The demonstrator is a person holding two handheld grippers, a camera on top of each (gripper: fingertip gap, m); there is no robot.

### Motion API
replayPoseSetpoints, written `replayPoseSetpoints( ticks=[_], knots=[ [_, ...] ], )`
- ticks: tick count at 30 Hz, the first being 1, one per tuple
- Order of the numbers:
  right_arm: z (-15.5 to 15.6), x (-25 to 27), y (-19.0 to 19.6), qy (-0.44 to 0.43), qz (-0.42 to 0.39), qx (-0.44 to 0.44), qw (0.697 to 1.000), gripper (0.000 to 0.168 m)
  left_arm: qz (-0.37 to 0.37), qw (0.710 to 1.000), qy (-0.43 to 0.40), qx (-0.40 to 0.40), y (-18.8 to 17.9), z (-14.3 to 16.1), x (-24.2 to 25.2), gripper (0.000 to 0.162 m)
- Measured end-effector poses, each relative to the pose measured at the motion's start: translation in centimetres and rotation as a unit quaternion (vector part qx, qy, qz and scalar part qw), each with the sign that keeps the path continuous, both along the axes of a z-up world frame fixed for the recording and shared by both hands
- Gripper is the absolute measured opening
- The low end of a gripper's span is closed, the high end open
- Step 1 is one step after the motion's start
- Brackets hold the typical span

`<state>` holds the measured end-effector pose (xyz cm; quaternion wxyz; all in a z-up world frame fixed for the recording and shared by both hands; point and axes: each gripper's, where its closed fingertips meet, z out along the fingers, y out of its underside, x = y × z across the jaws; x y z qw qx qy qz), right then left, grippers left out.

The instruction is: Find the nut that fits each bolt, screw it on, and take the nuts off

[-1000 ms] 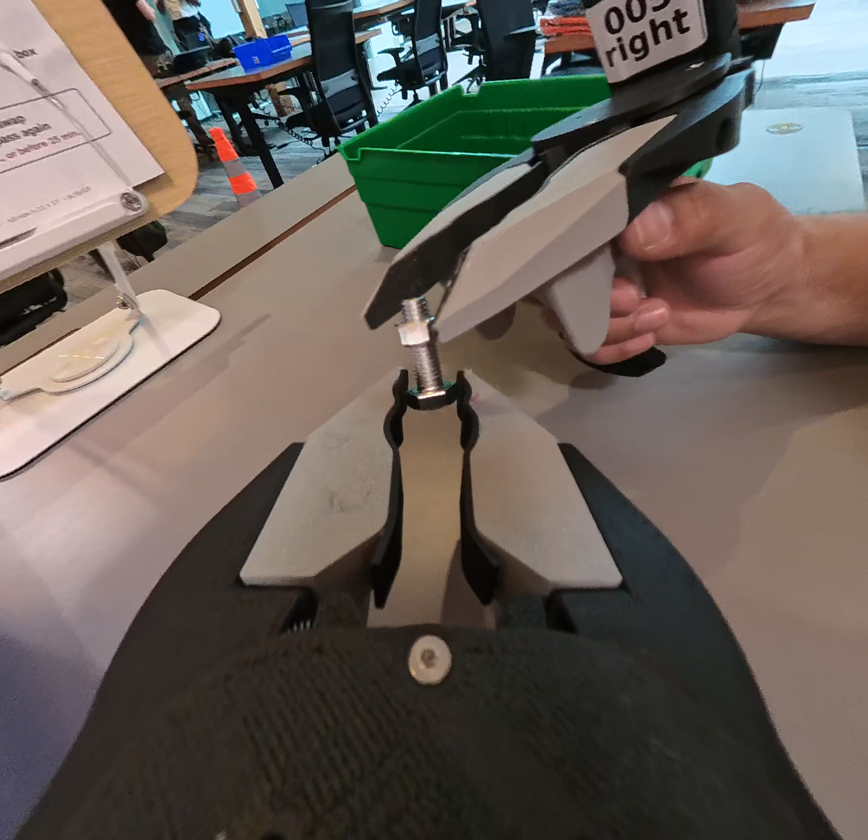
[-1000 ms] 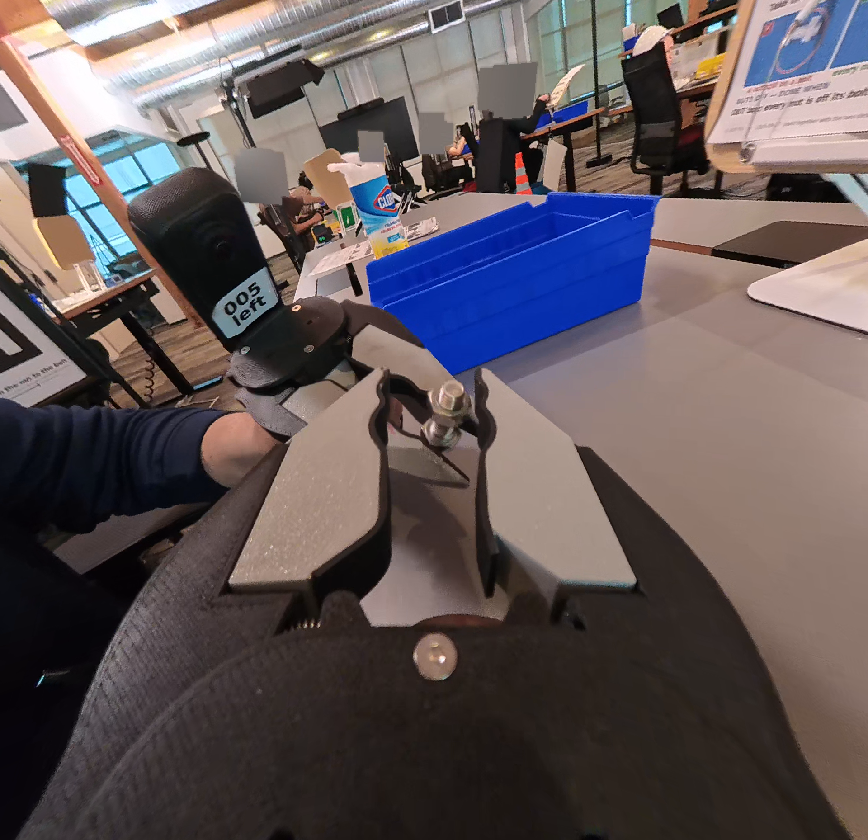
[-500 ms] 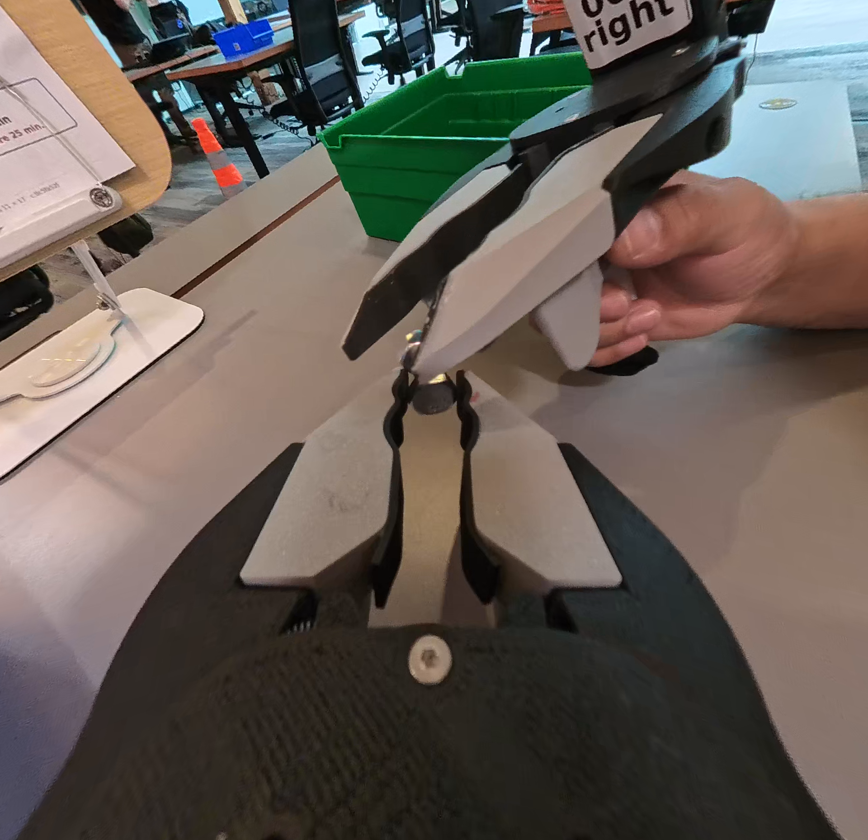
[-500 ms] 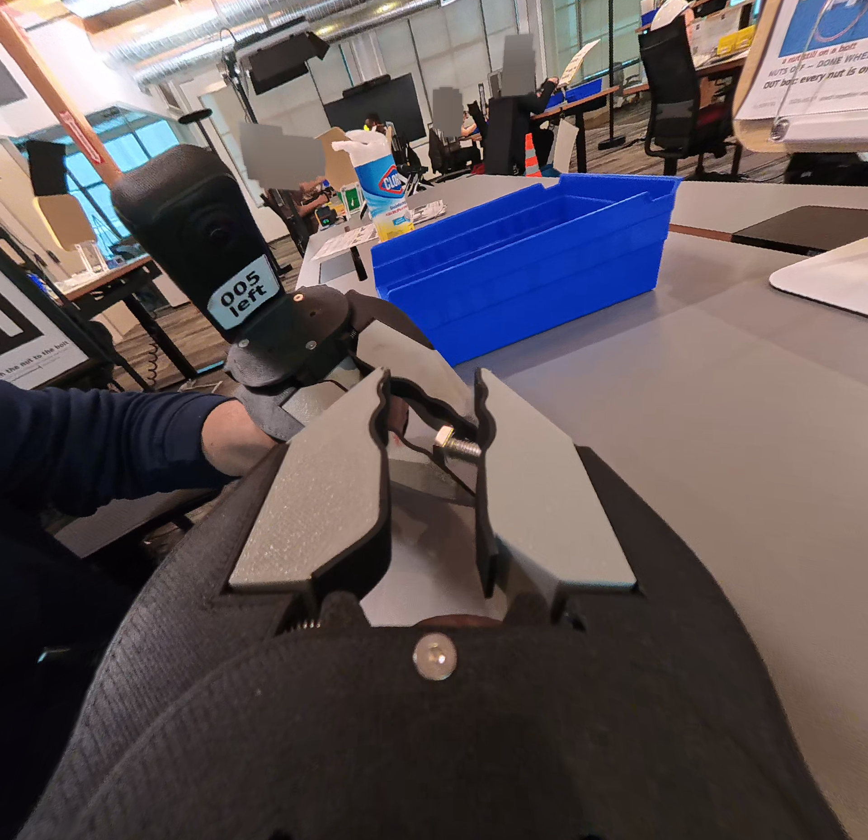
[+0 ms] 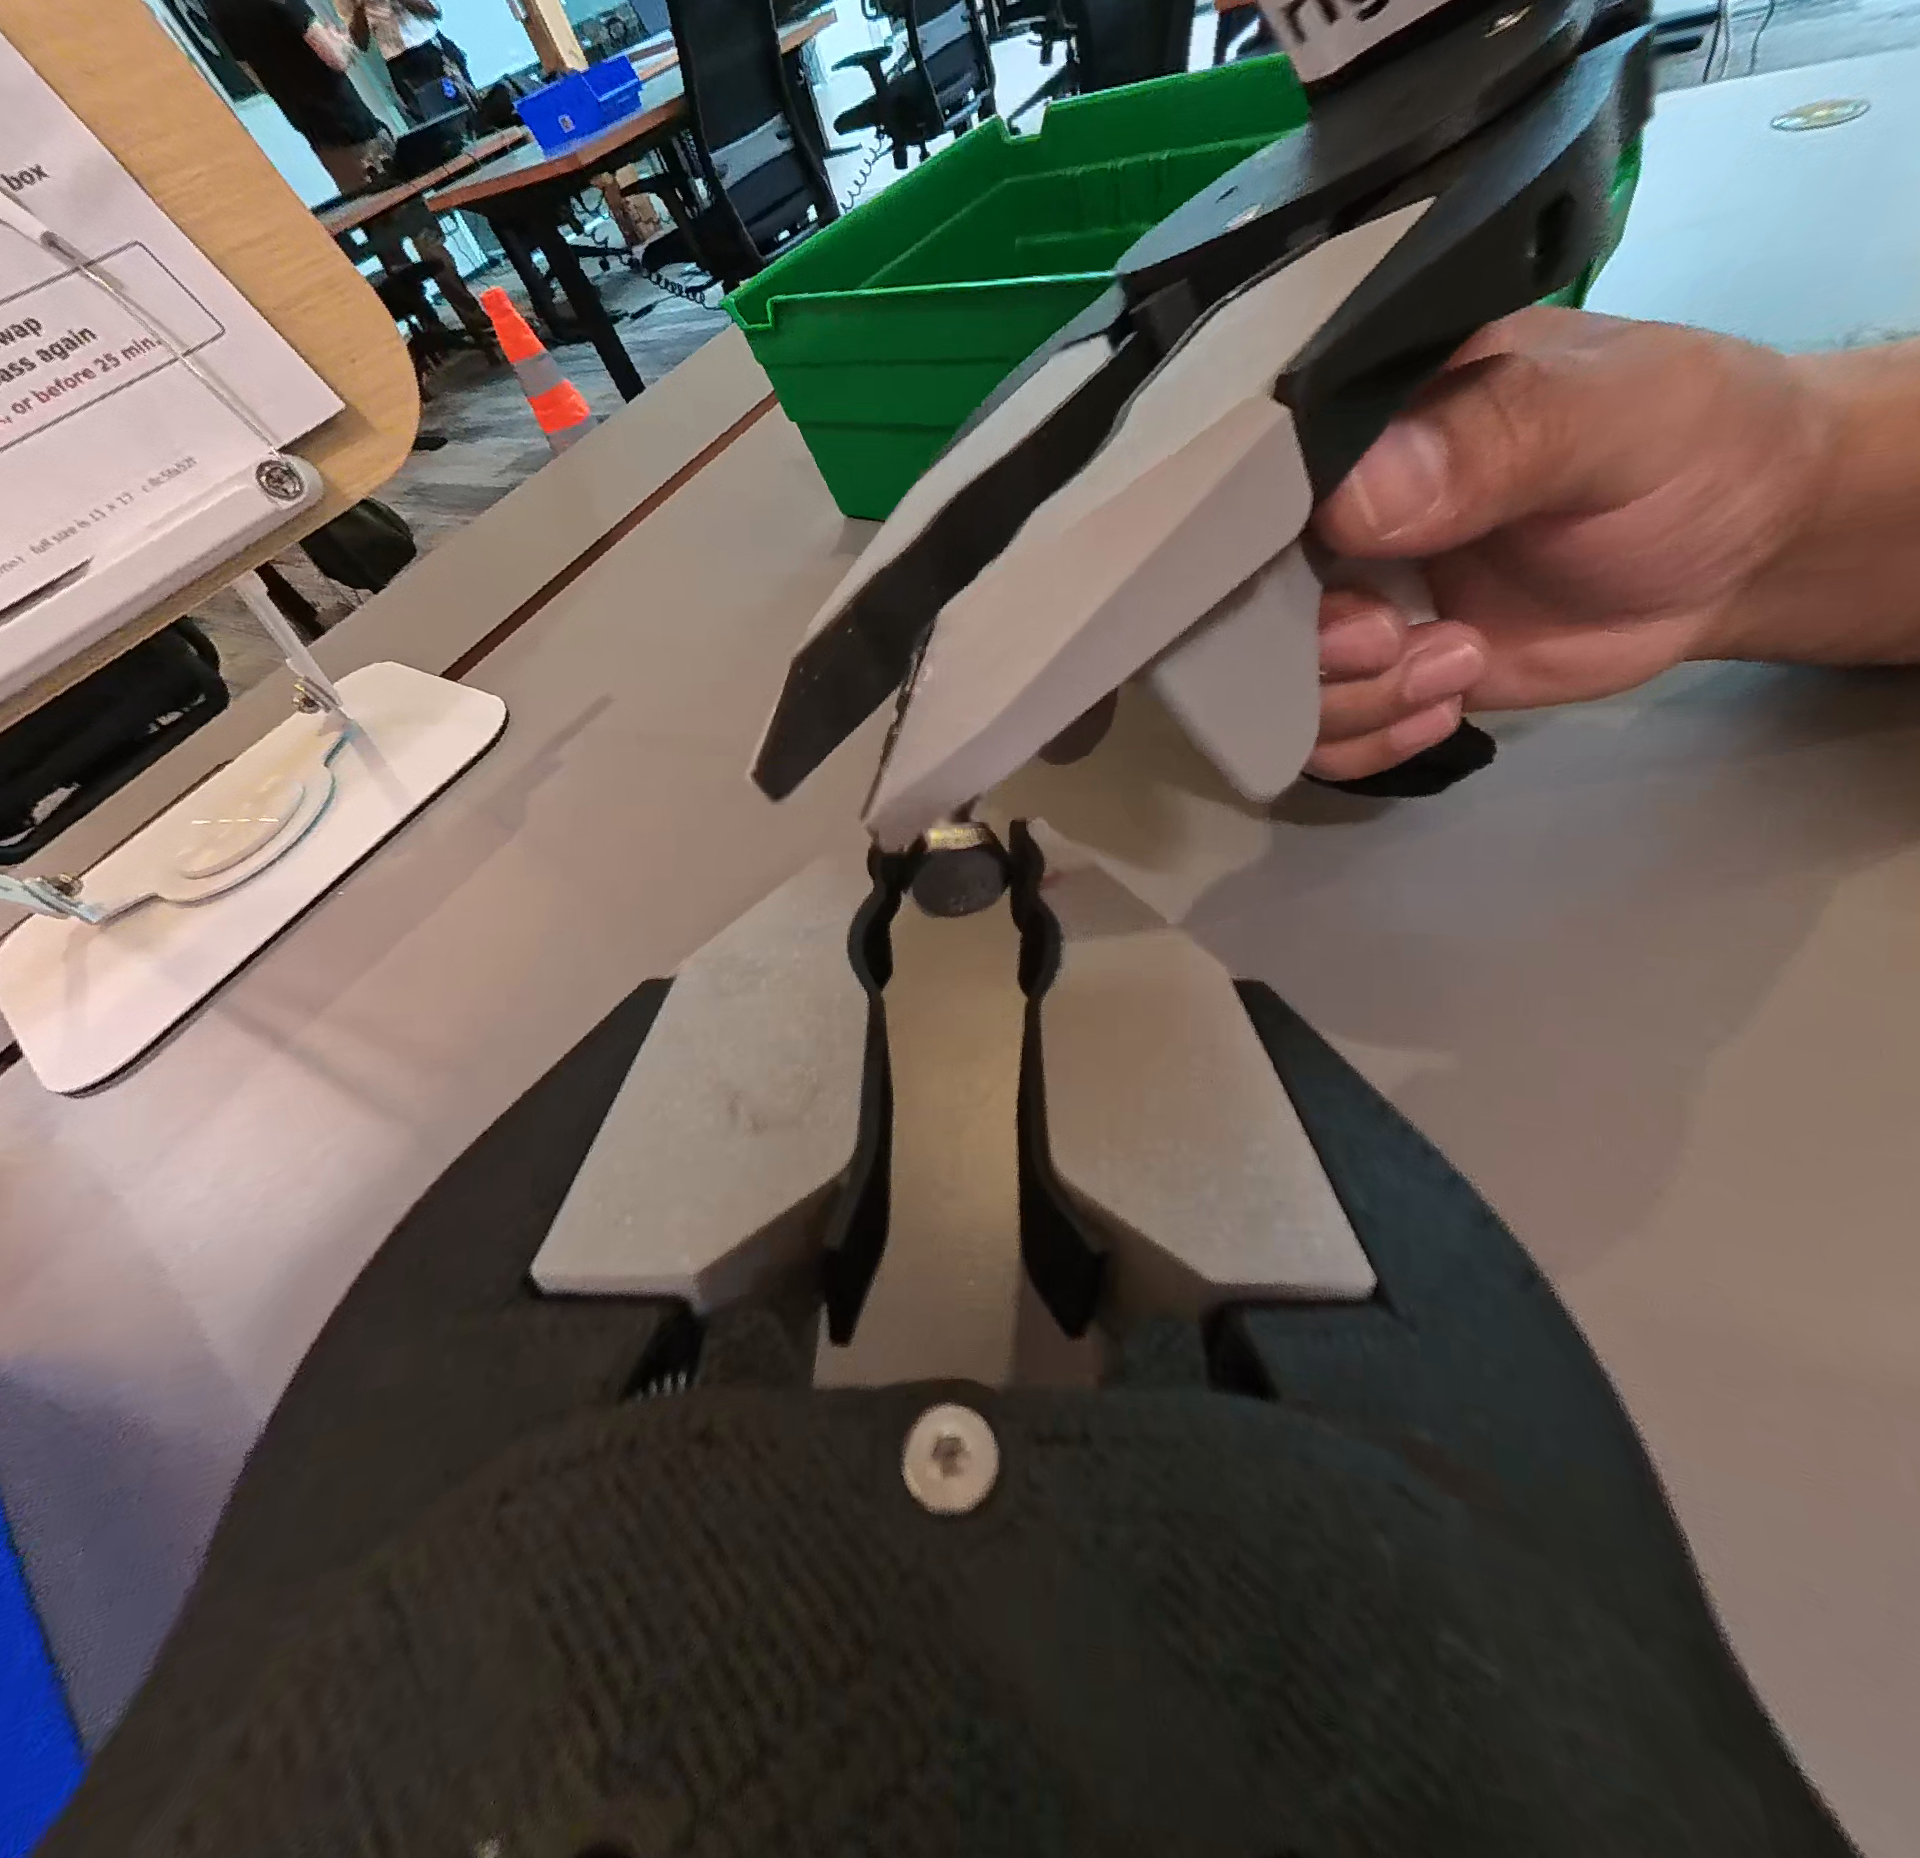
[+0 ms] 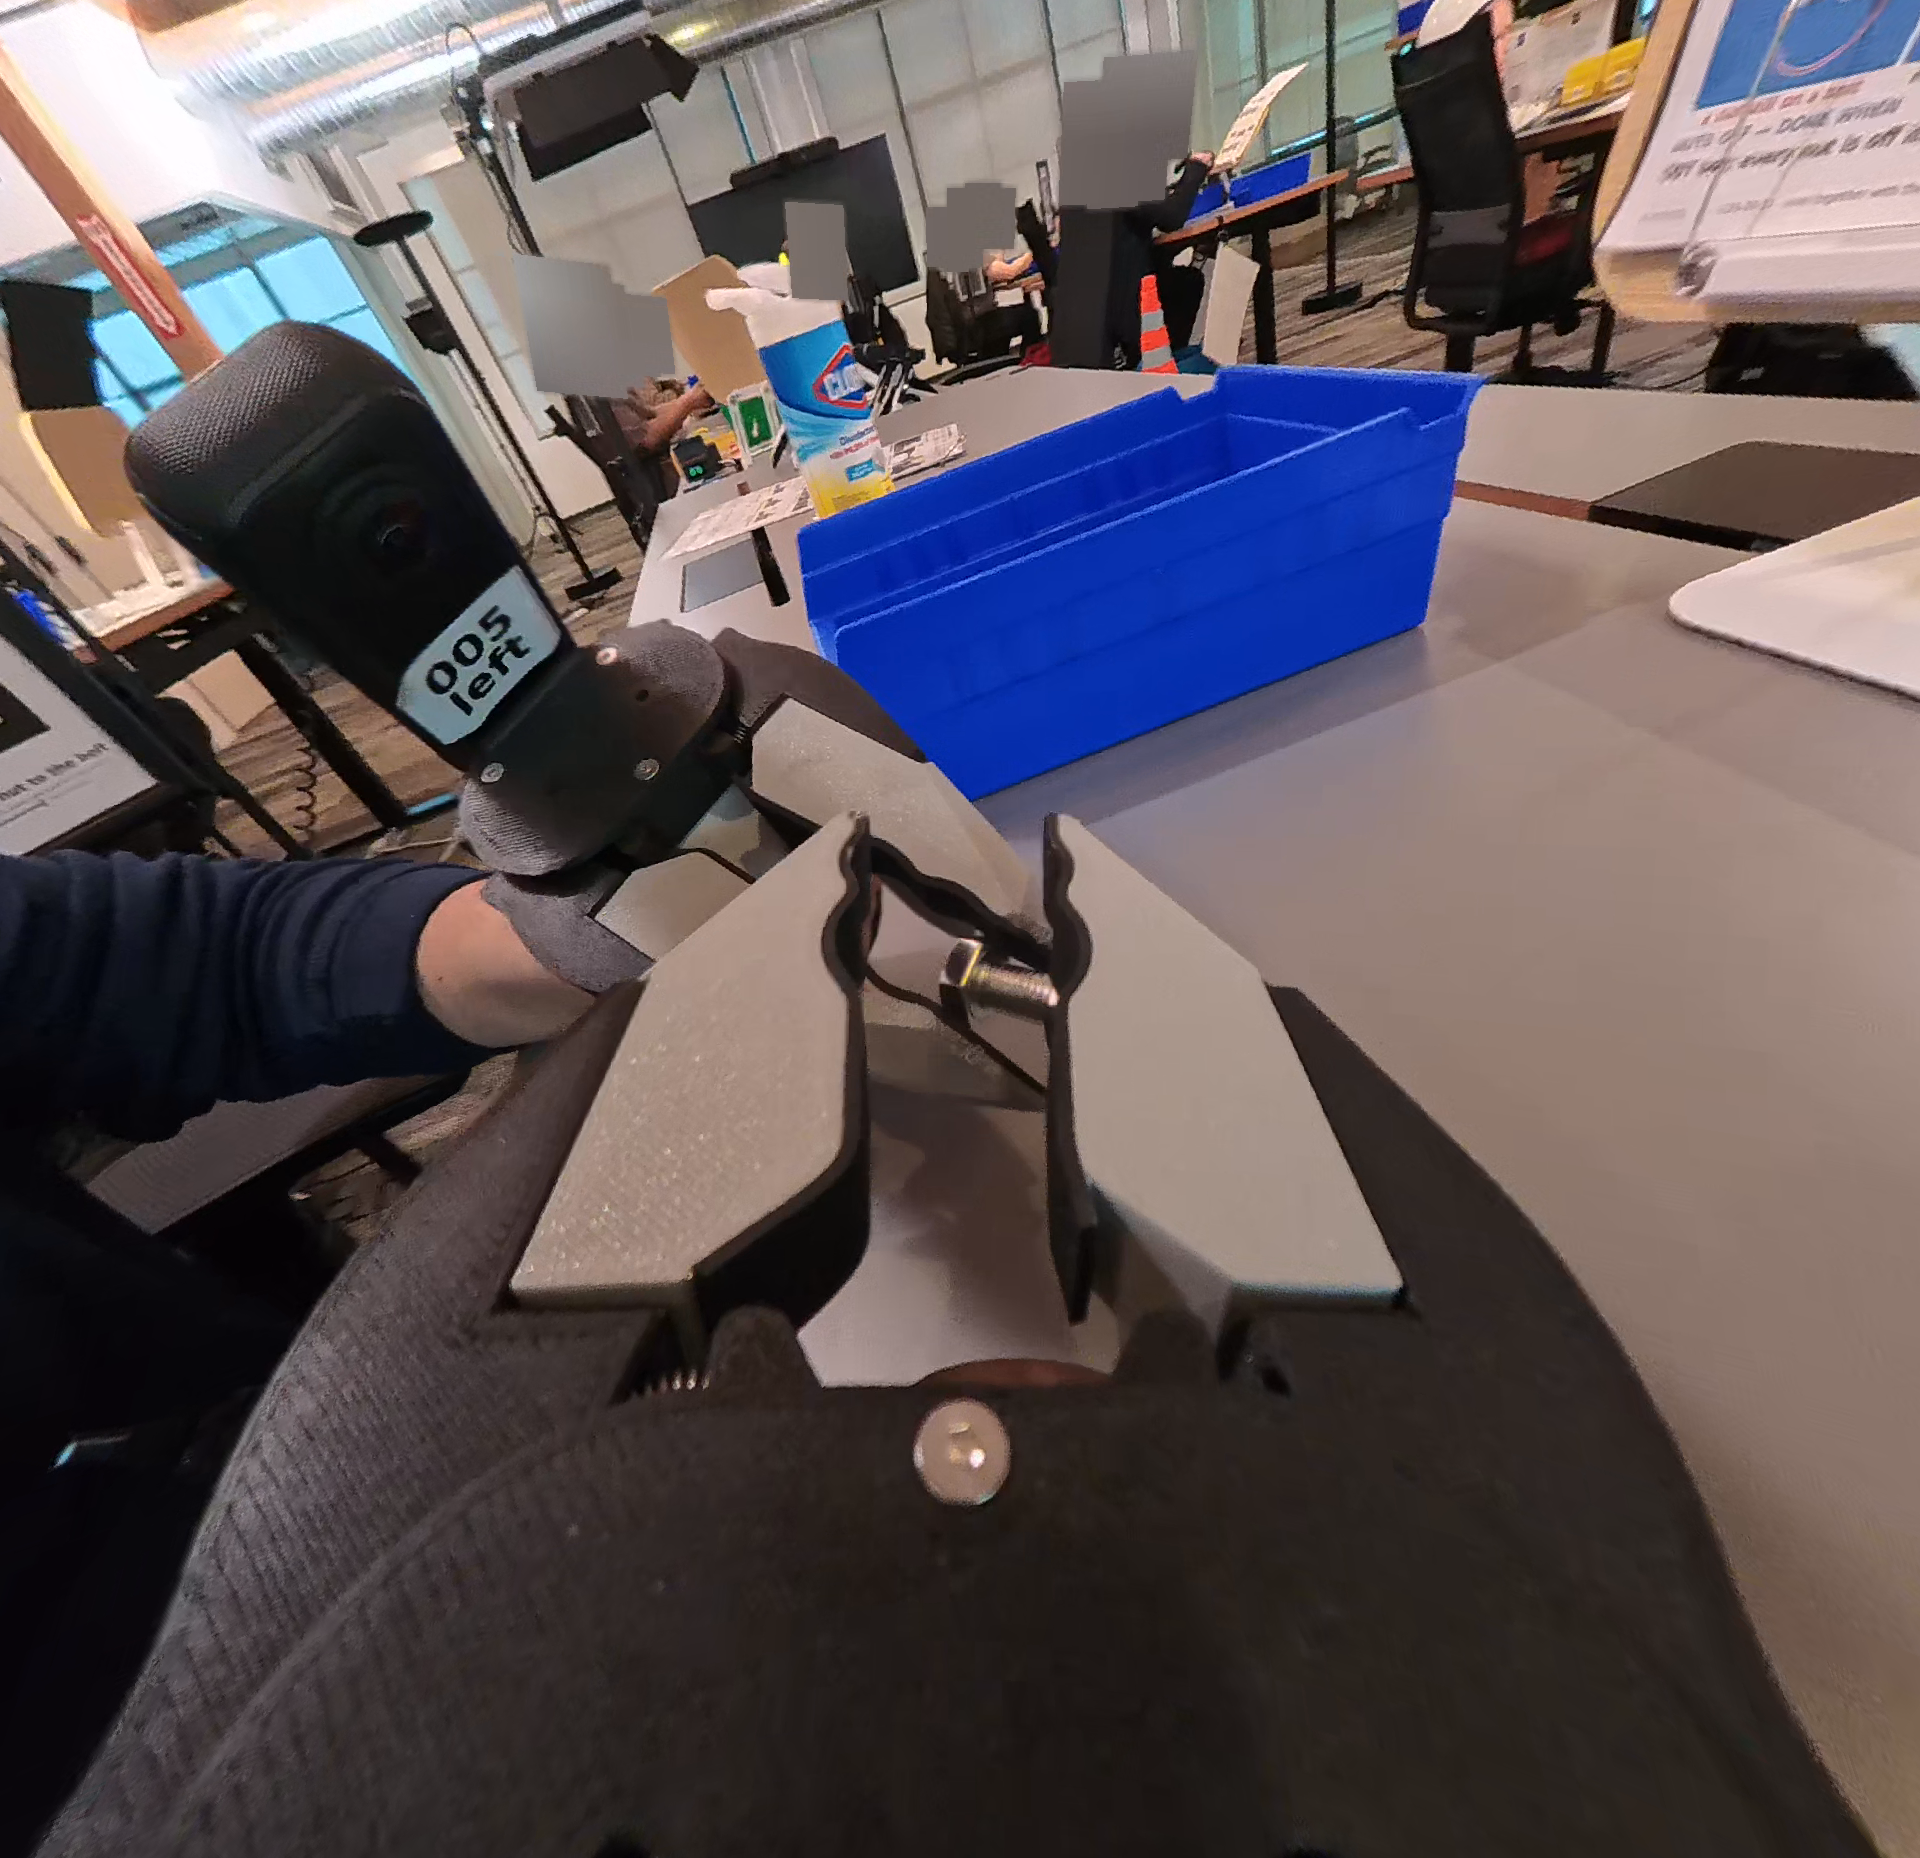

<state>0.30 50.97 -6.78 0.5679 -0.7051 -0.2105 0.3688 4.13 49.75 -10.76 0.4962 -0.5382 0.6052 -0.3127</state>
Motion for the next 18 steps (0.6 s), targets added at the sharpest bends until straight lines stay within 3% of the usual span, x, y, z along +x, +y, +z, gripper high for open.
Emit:
replayPoseSetpoints(
  ticks=[7,12,15,18],
  knots=[
    [1.1,2.0,0.3,0.016,-0.030,0.012,0.999,0.031,0.004,1.000,-0.005,-0.017,0.3,0.1,0.0,0.018],
    [0.5,1.0,-0.1,-0.007,-0.006,0.004,1.000,0.024,0.002,1.000,0.004,-0.010,0.1,-0.2,0.1,0.018],
    [-0.2,2.6,0.9,-0.069,-0.066,0.014,0.995,0.020,0.011,1.000,-0.006,-0.003,0.4,0.3,-0.1,0.018],
    [-0.3,4.0,1.2,-0.043,-0.081,-0.016,0.996,0.021,0.022,0.999,-0.037,0.005,0.8,1.6,-0.5,0.018]
  ],
)
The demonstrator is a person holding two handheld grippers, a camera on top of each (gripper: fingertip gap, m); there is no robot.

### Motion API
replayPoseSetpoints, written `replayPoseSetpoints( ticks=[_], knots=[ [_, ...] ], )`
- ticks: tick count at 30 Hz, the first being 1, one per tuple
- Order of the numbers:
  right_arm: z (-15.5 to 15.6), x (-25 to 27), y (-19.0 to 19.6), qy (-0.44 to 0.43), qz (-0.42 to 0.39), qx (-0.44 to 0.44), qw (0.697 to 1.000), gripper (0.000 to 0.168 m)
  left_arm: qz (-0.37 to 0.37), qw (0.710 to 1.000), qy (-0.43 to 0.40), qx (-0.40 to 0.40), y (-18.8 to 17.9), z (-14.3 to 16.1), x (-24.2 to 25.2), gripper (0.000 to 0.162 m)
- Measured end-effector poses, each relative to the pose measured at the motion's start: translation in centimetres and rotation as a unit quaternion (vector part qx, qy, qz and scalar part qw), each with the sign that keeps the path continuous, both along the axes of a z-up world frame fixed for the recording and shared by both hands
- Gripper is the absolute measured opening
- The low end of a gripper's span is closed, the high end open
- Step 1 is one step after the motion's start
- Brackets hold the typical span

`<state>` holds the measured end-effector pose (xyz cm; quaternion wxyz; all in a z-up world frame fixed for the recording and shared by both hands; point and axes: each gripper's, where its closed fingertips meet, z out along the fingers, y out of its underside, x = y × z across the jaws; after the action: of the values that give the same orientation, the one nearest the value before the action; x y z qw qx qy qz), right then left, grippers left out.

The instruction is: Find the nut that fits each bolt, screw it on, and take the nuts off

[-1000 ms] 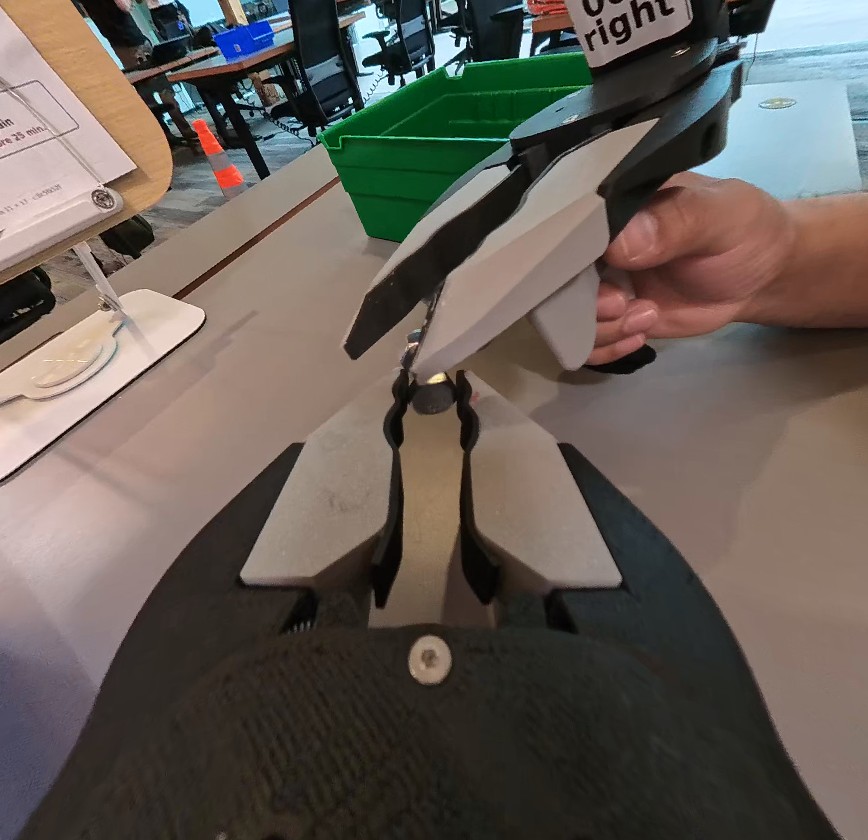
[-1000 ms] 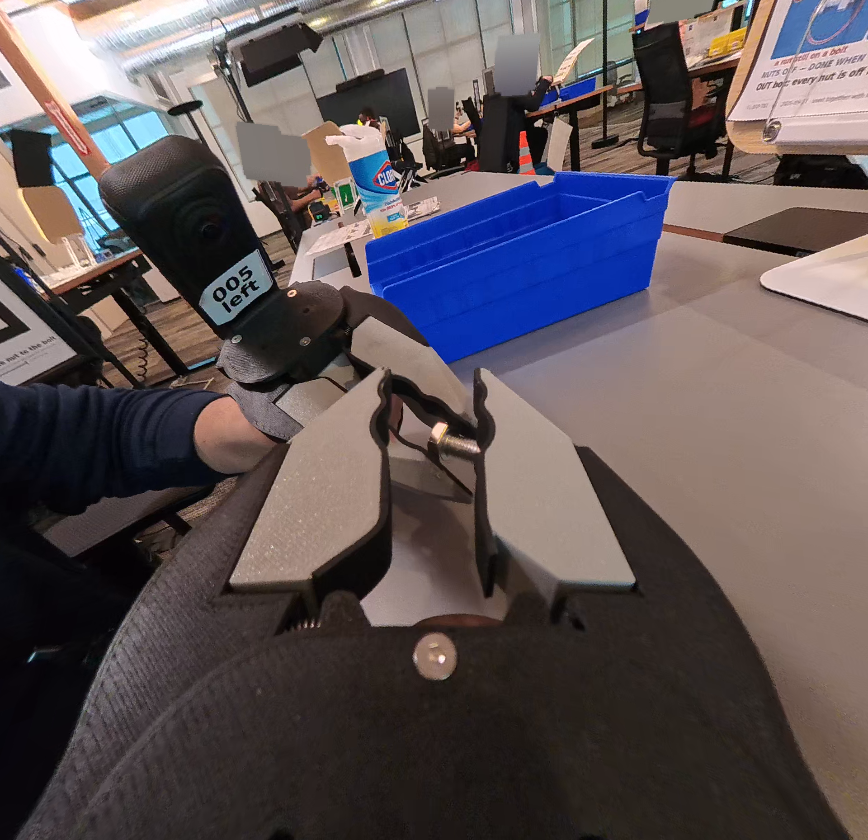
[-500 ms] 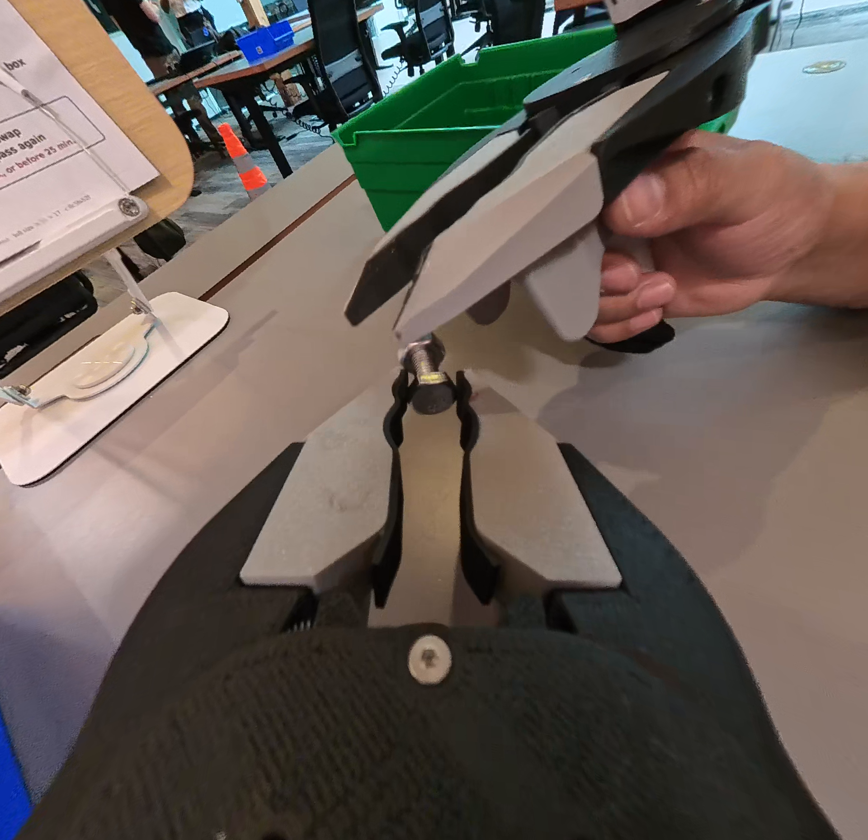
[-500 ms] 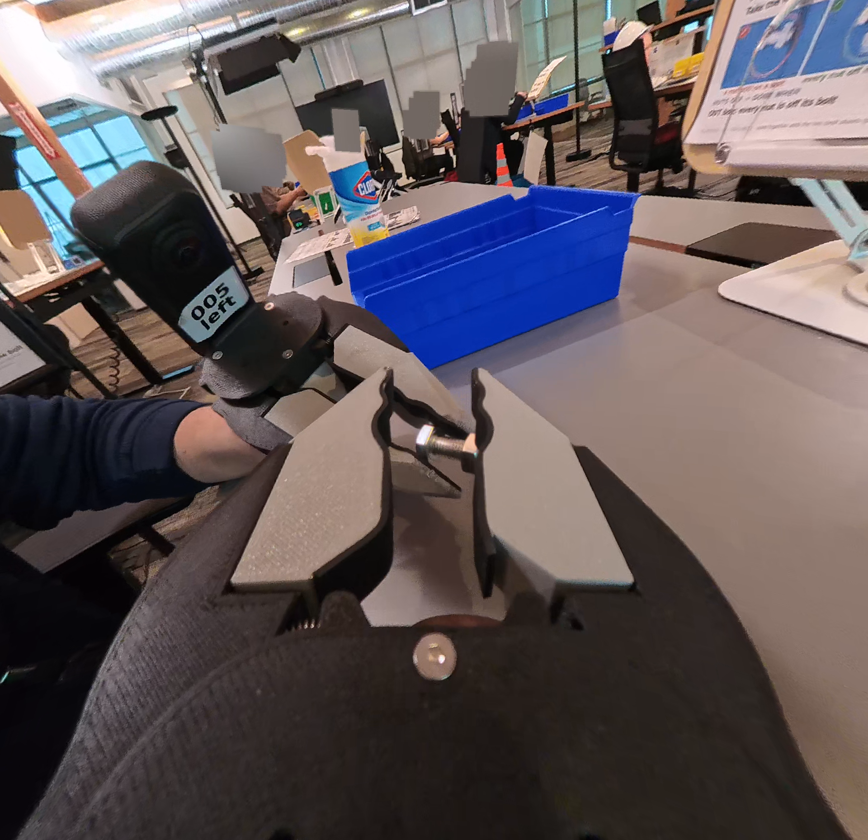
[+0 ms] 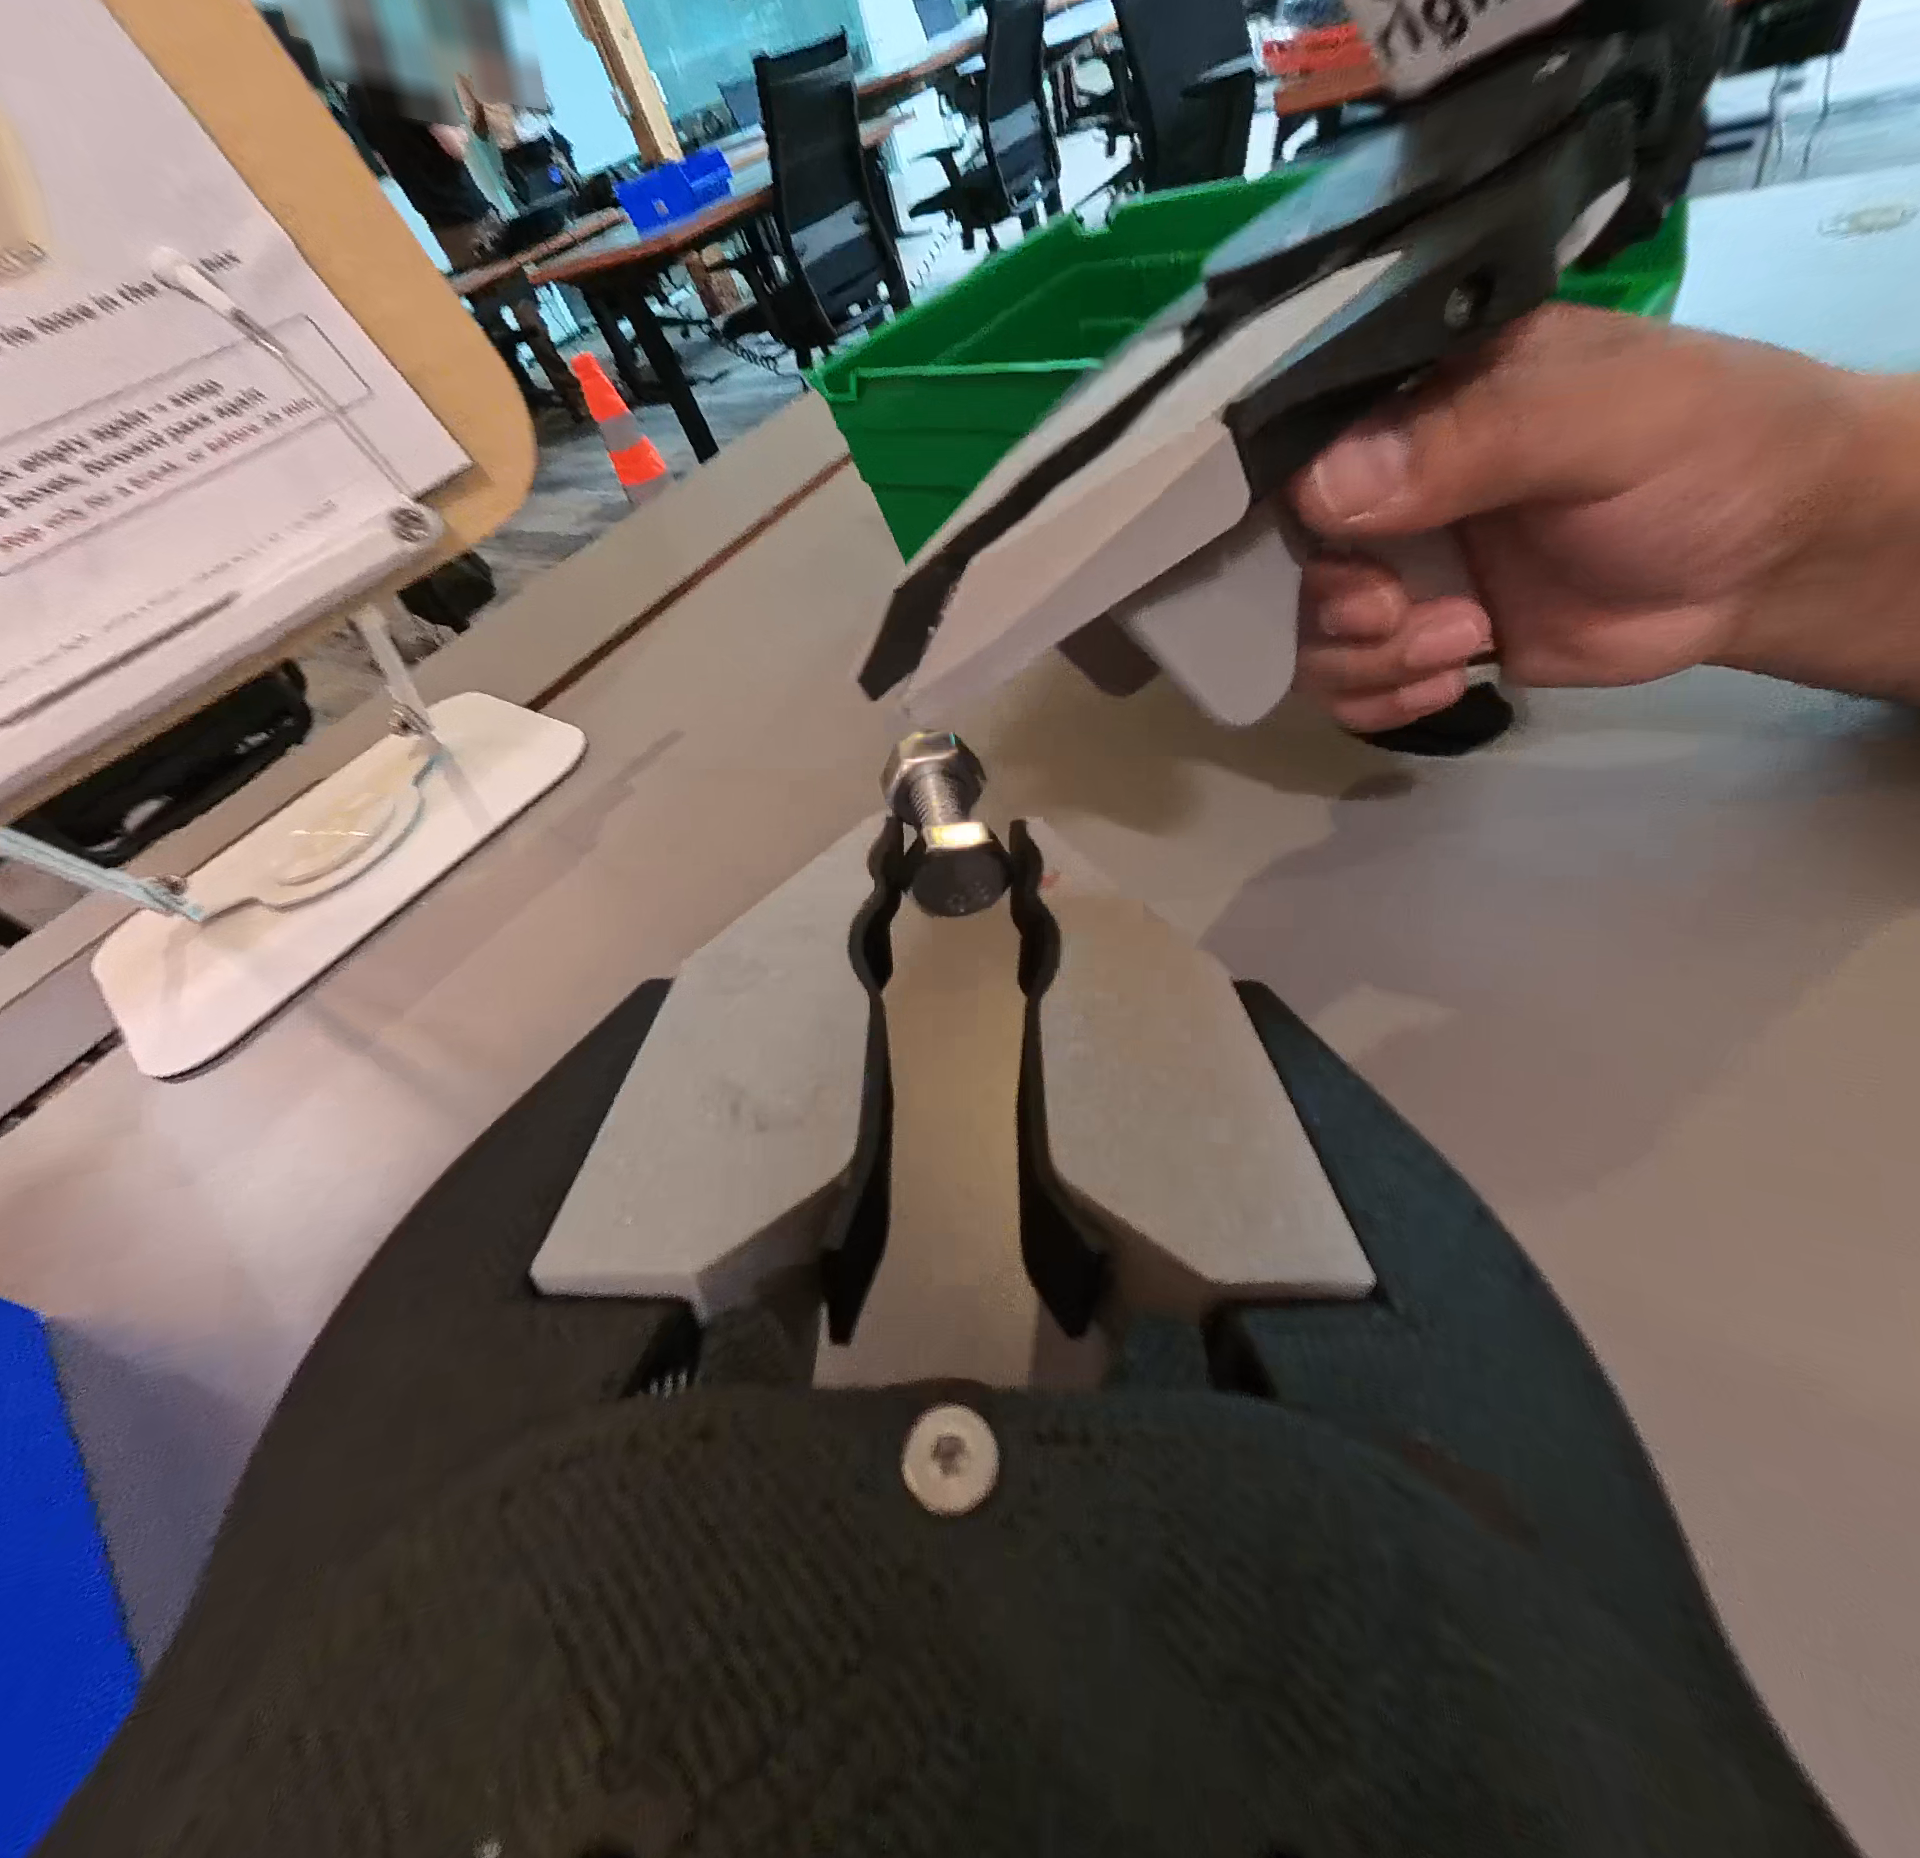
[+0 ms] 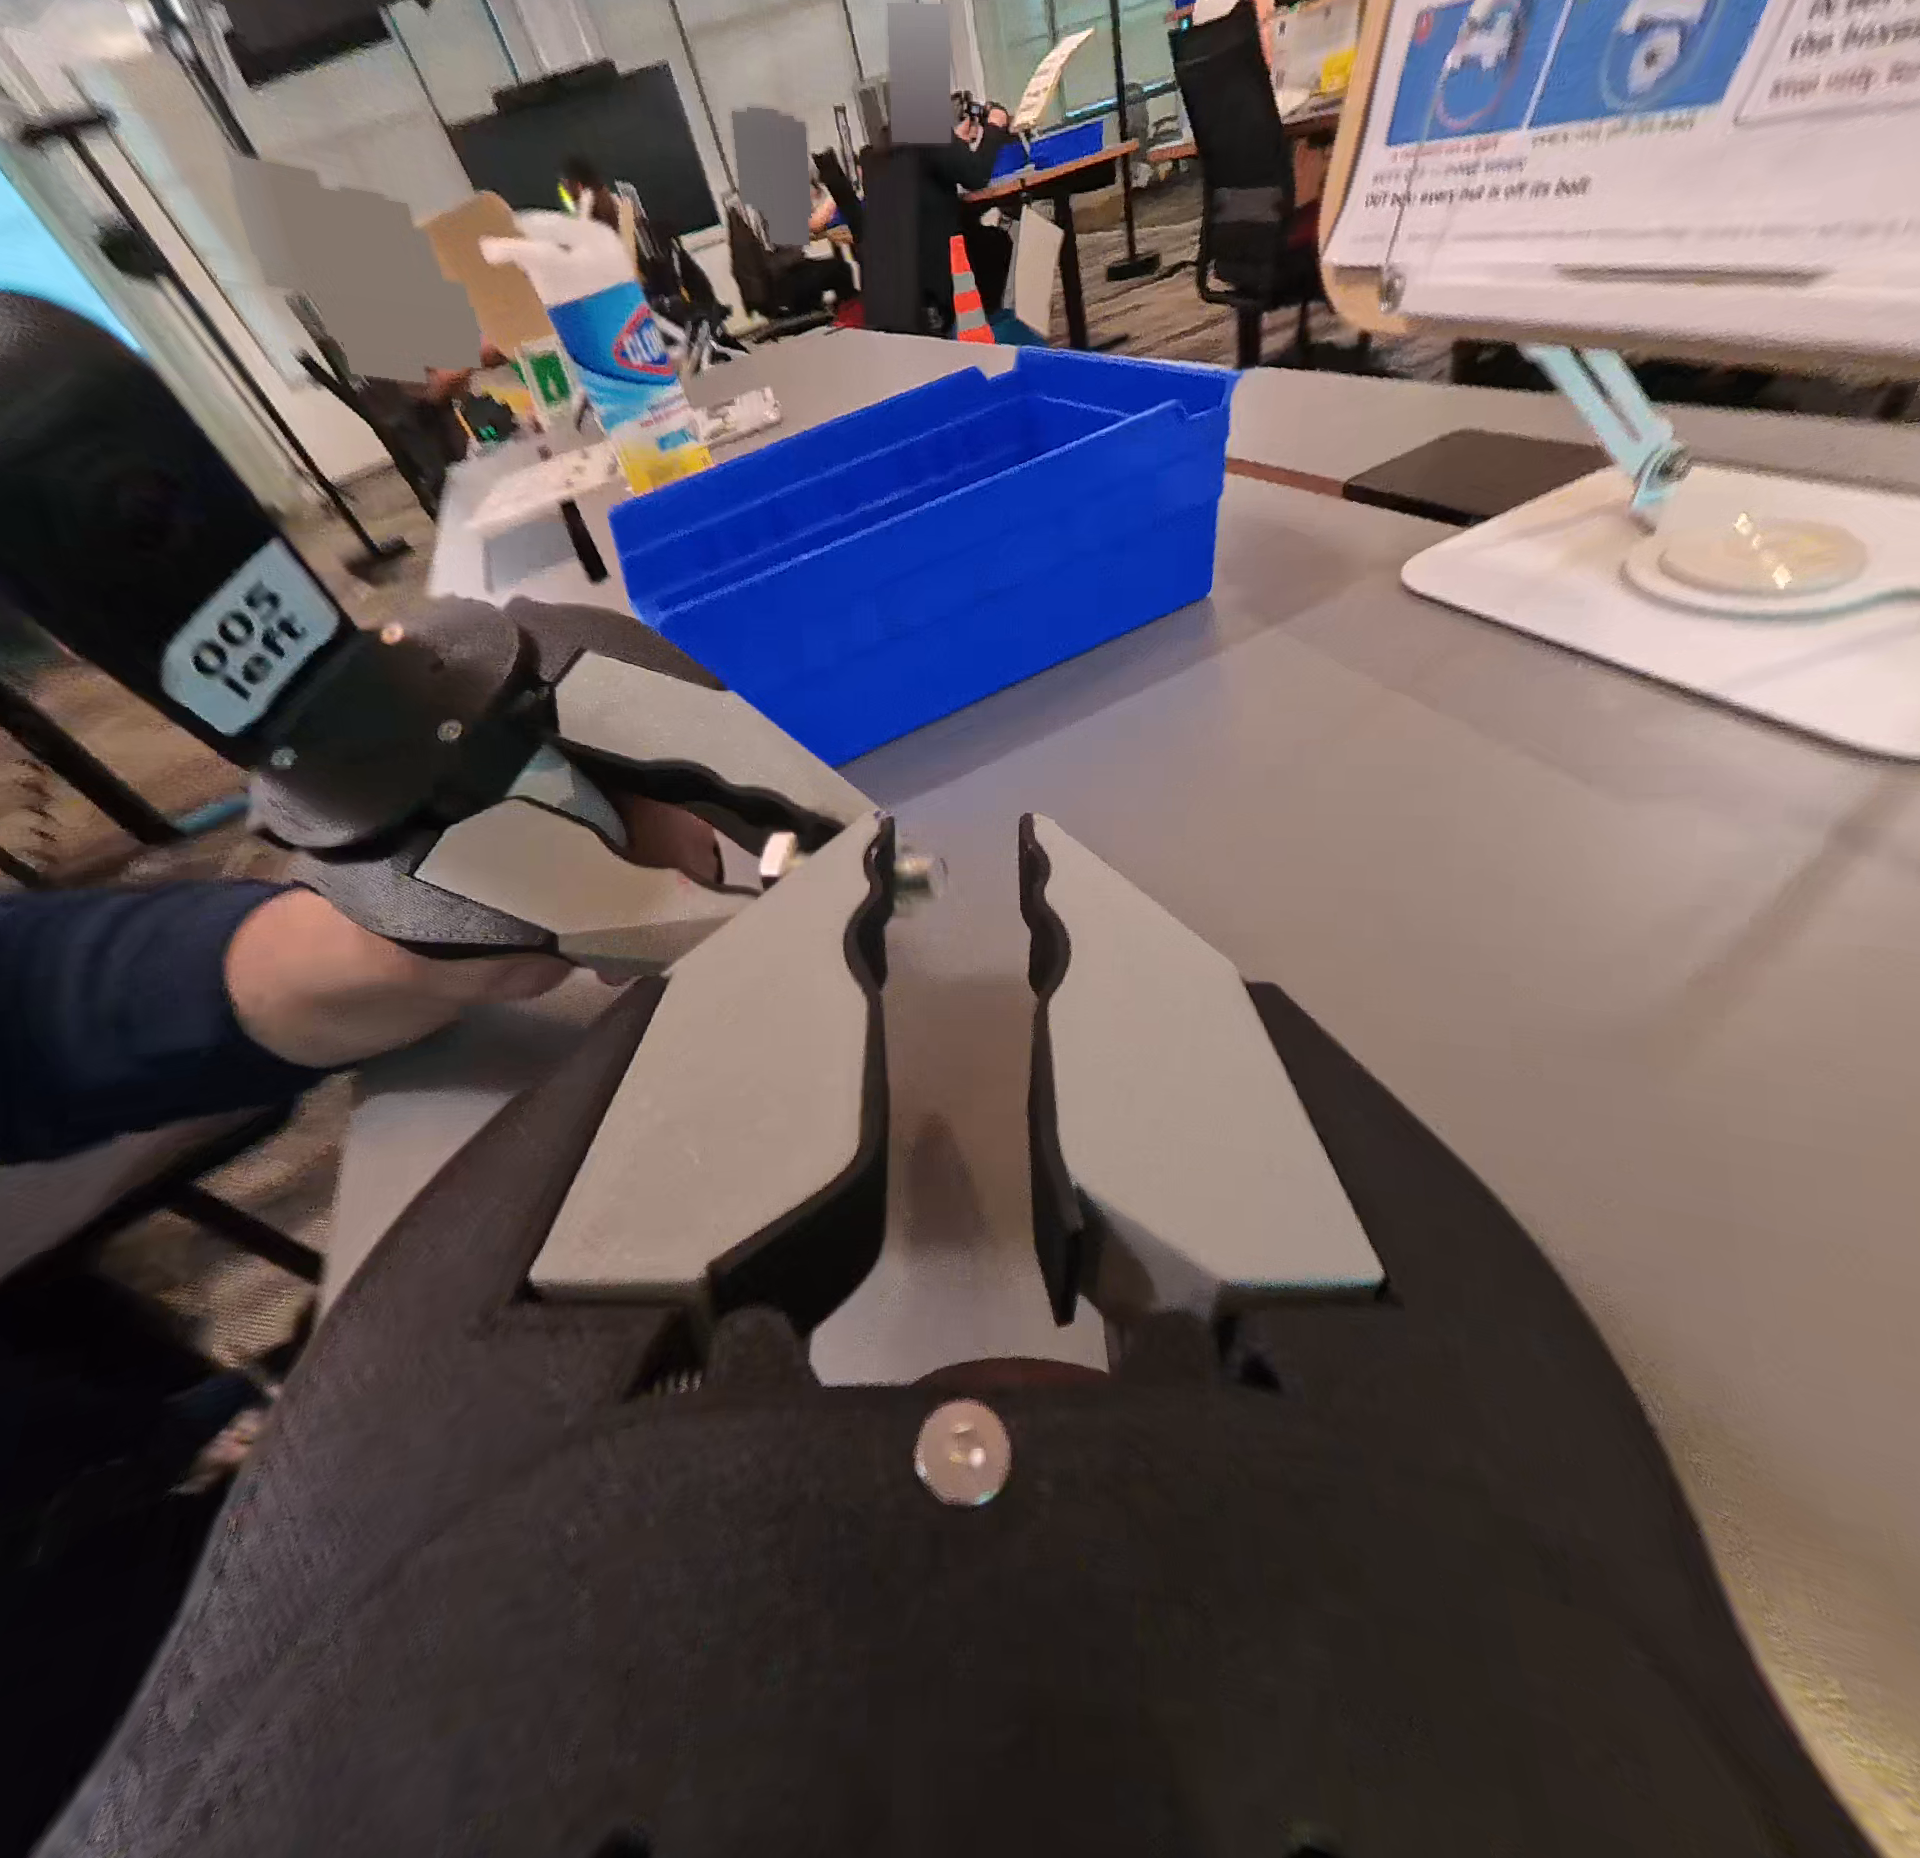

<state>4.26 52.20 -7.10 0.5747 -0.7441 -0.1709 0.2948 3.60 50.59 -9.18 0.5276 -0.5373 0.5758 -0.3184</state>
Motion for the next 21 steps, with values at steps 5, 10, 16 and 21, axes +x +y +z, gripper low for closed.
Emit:
replayPoseSetpoints(
  ticks=[5,10,16,21],
  knots=[
    [-0.1,-1.3,-0.8,0.100,0.076,-0.057,0.990,0.026,0.006,0.999,-0.040,0.016,0.2,1.8,-0.6,0.018],
    [0.6,-2.9,-1.6,0.164,0.134,-0.075,0.974,0.018,-0.007,0.998,-0.047,0.036,-0.5,2.1,-0.5,0.018],
    [1.9,-2.8,-2.2,0.191,0.158,-0.051,0.967,0.017,-0.020,0.999,-0.035,0.026,-0.8,1.6,-0.2,0.018],
    [1.0,-2.8,-1.7,0.146,0.132,-0.051,0.979,0.017,-0.015,0.999,-0.015,0.037,-0.9,0.7,0.1,0.018]
  ],
)
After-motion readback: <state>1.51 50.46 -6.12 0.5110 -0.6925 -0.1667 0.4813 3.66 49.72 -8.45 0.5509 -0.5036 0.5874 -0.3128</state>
